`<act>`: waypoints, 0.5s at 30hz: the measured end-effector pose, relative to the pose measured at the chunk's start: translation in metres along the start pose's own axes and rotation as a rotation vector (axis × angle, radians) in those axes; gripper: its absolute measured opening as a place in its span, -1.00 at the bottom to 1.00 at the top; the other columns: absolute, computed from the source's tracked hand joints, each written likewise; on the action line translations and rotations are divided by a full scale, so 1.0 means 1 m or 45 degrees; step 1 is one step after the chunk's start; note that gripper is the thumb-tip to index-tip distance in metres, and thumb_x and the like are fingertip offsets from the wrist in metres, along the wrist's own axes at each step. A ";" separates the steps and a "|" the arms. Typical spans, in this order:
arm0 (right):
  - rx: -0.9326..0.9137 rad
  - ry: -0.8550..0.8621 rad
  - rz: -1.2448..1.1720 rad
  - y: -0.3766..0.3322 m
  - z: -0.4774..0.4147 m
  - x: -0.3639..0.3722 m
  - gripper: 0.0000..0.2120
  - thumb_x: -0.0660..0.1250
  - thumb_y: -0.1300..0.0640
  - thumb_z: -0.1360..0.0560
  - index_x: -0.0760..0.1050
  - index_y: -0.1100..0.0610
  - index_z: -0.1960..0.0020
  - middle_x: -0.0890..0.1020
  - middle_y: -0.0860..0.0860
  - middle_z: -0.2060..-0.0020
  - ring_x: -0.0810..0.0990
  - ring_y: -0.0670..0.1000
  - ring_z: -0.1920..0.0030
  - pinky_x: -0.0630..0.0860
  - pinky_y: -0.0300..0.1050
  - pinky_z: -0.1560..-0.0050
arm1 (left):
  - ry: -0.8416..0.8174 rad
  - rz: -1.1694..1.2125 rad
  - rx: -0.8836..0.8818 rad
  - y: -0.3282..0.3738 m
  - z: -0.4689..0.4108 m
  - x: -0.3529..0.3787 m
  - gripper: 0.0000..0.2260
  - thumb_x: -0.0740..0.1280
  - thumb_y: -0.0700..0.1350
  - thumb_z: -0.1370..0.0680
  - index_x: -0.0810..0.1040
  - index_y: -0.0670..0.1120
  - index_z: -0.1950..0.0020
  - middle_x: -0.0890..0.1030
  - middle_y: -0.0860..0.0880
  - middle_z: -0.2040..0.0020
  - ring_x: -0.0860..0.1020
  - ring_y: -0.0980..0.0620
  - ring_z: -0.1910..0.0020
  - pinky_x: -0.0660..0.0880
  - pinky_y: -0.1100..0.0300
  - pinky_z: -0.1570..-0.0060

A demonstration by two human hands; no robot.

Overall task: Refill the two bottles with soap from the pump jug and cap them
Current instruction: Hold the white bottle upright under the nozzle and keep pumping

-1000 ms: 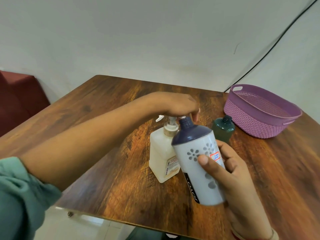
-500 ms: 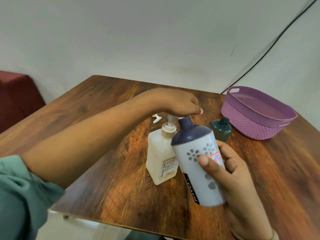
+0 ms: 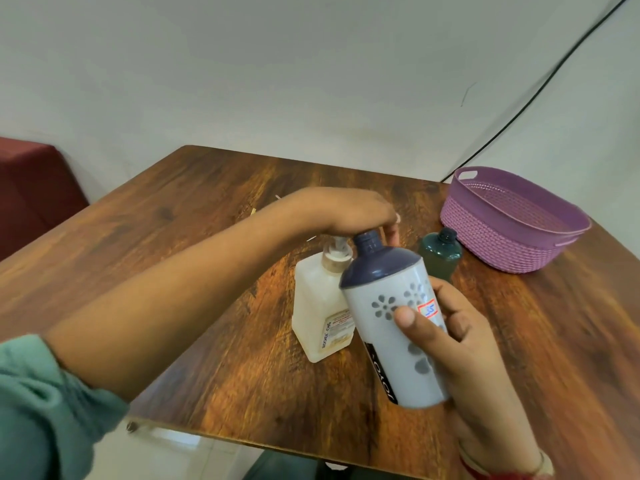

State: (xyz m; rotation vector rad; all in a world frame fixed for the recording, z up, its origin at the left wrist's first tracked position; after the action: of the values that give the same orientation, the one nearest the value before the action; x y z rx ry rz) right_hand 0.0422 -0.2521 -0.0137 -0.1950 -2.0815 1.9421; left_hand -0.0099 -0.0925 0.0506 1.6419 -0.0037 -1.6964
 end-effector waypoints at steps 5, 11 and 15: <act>-0.002 0.017 0.017 0.002 -0.001 0.002 -0.56 0.50 -0.06 -0.10 0.59 0.00 0.04 0.70 0.13 0.15 0.69 0.09 0.22 0.56 -0.15 0.37 | -0.060 -0.064 -0.095 -0.002 -0.002 0.000 -0.68 0.04 -0.12 -0.65 0.56 -0.16 -0.16 0.56 -0.04 -0.11 0.51 -0.03 -0.13 0.40 0.11 -0.18; -0.035 0.021 0.001 -0.002 -0.002 -0.001 -0.55 0.50 -0.07 -0.09 0.59 -0.01 0.05 0.69 0.13 0.17 0.68 0.08 0.25 0.55 -0.16 0.38 | 0.059 -0.123 -0.041 0.004 0.000 -0.008 -0.65 0.06 0.03 -0.64 0.58 -0.11 -0.08 0.57 -0.02 -0.03 0.52 -0.03 -0.07 0.41 0.05 -0.17; -0.031 0.026 0.000 0.000 -0.001 -0.004 -0.53 0.50 -0.05 -0.09 0.59 0.01 0.02 0.70 0.14 0.17 0.68 0.08 0.26 0.55 -0.16 0.39 | 0.103 -0.036 0.001 0.002 0.002 0.000 -0.67 0.04 -0.19 -0.64 0.59 -0.25 -0.03 0.59 -0.11 -0.04 0.54 -0.09 -0.09 0.41 0.05 -0.20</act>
State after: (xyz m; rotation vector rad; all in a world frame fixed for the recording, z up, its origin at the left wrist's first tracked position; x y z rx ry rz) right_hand 0.0459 -0.2519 -0.0140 -0.2183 -2.0932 1.9074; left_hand -0.0110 -0.0951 0.0518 1.7172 0.0582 -1.6498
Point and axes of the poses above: each hand's wrist, its own z-axis away from the middle knuckle, its own x-axis out of the palm, y = z × x, the point moved 4 cm from there along -z, towards the middle knuckle
